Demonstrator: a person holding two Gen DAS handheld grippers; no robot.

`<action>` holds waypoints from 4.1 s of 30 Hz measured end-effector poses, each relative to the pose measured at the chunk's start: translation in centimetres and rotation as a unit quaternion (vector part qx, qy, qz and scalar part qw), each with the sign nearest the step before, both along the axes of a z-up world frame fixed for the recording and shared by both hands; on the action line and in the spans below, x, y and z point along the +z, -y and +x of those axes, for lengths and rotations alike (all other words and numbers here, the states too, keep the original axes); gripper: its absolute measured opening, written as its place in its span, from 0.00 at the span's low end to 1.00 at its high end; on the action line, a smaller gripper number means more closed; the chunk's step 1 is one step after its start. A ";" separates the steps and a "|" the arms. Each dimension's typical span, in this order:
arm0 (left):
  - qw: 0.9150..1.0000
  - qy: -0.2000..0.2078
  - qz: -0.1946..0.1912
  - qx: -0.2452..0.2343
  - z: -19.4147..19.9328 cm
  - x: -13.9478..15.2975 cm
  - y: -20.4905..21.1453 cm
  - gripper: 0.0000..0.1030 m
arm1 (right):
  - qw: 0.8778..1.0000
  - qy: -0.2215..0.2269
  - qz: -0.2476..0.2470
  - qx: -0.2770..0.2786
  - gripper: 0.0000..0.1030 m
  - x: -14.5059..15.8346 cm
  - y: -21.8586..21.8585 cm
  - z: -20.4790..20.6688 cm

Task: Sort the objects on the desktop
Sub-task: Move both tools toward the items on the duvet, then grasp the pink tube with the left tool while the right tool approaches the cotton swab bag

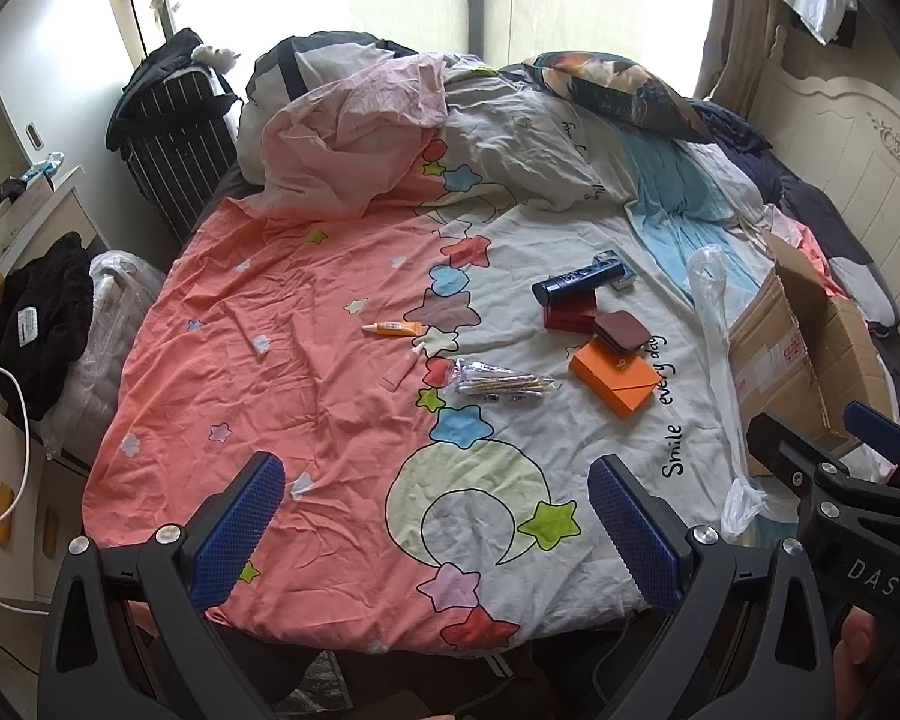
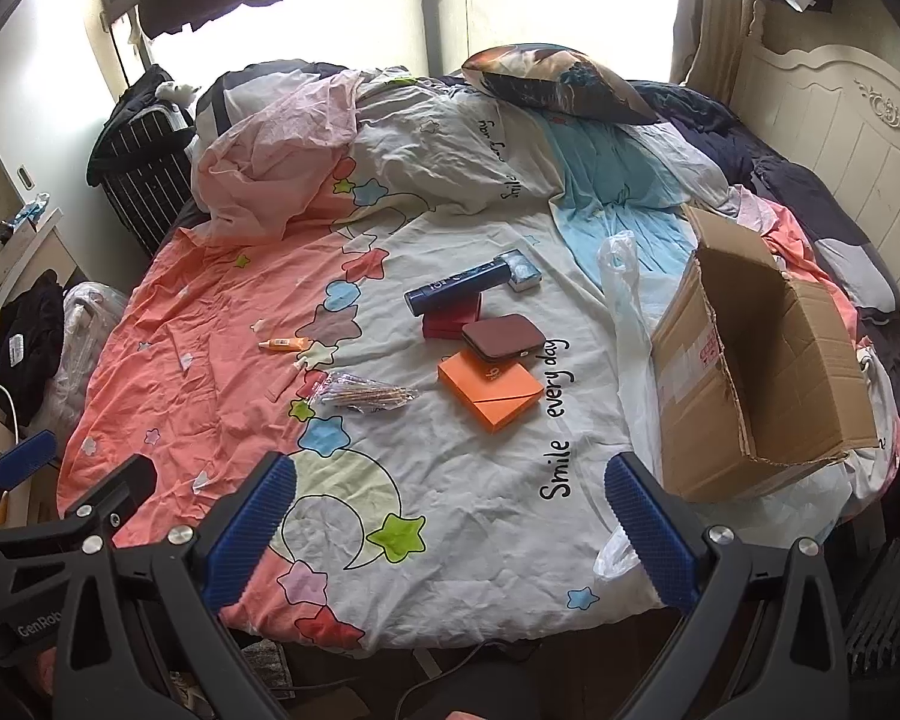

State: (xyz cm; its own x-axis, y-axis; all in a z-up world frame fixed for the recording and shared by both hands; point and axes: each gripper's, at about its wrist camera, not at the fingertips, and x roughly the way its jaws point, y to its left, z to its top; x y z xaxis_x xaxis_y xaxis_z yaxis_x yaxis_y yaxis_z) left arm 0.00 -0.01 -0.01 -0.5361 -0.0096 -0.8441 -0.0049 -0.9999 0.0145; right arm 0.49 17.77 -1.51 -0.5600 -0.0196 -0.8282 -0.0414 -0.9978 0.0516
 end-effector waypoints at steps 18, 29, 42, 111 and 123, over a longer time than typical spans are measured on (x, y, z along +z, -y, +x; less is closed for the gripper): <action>1.000 0.008 -0.010 -0.003 -0.8 -1.3 -0.2 1.00 | 1.000 0.021 -0.003 -0.008 1.00 -1.3 -0.8 -0.4; 1.000 0.015 -0.005 -0.005 -1.0 -2.2 -0.2 1.00 | 0.999 0.035 -0.010 -0.004 1.00 -2.1 -0.8 -0.6; 1.000 0.011 -0.007 -0.013 -1.2 -2.7 -0.4 1.00 | 0.996 0.053 -0.059 -0.027 1.00 -3.1 -2.2 -0.8; 0.995 0.095 -0.041 0.008 -12.6 -17.2 3.9 1.00 | 0.990 0.102 0.009 0.101 1.00 -13.5 5.1 -12.2; 0.994 0.105 -0.033 0.017 -14.5 -19.9 6.0 1.00 | 0.985 0.103 0.021 0.139 1.00 -15.4 7.9 -14.6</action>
